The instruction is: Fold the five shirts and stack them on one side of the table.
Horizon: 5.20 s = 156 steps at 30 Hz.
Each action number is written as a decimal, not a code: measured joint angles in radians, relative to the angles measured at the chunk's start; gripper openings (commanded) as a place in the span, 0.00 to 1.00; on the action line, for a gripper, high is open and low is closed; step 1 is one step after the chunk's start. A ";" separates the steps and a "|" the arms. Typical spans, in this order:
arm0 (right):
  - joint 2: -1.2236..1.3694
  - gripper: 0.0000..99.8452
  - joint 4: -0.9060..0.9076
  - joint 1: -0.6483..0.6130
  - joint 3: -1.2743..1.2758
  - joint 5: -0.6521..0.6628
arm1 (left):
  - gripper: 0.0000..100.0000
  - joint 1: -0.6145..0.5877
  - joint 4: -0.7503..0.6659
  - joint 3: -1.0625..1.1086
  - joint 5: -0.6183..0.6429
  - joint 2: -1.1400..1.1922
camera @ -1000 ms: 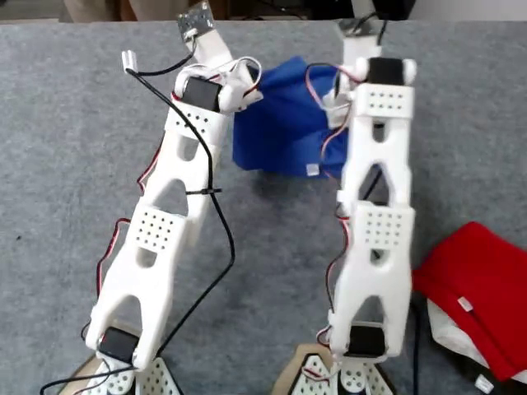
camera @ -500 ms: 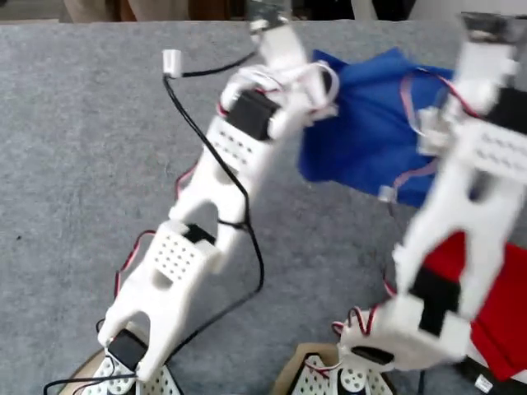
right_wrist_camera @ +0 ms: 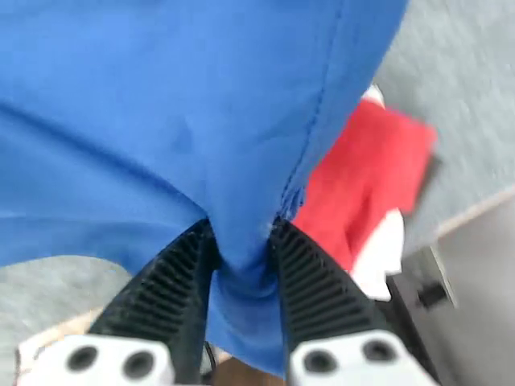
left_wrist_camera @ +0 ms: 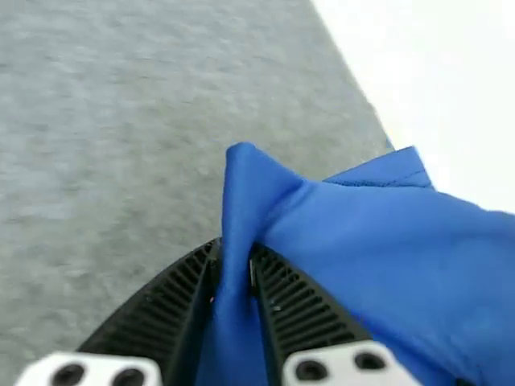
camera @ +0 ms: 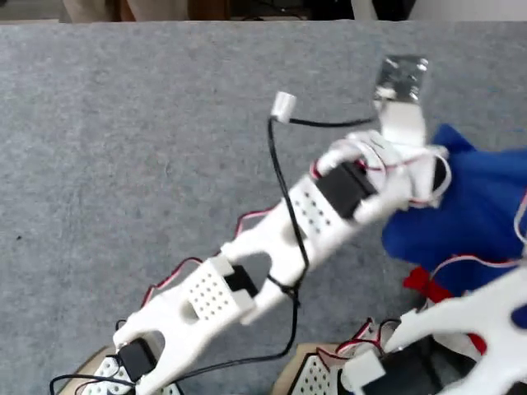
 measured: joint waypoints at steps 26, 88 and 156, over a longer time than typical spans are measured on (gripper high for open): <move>-0.063 0.35 -0.163 0.307 0.180 0.129 | 0.24 0.124 -0.075 0.089 -0.037 0.034; -0.637 0.02 -0.049 -1.002 0.506 -0.110 | 0.02 -1.131 0.292 1.748 -0.786 -1.379; -1.352 0.02 -0.442 -1.002 1.745 -0.315 | 0.02 -1.284 -0.373 3.221 -0.818 -2.501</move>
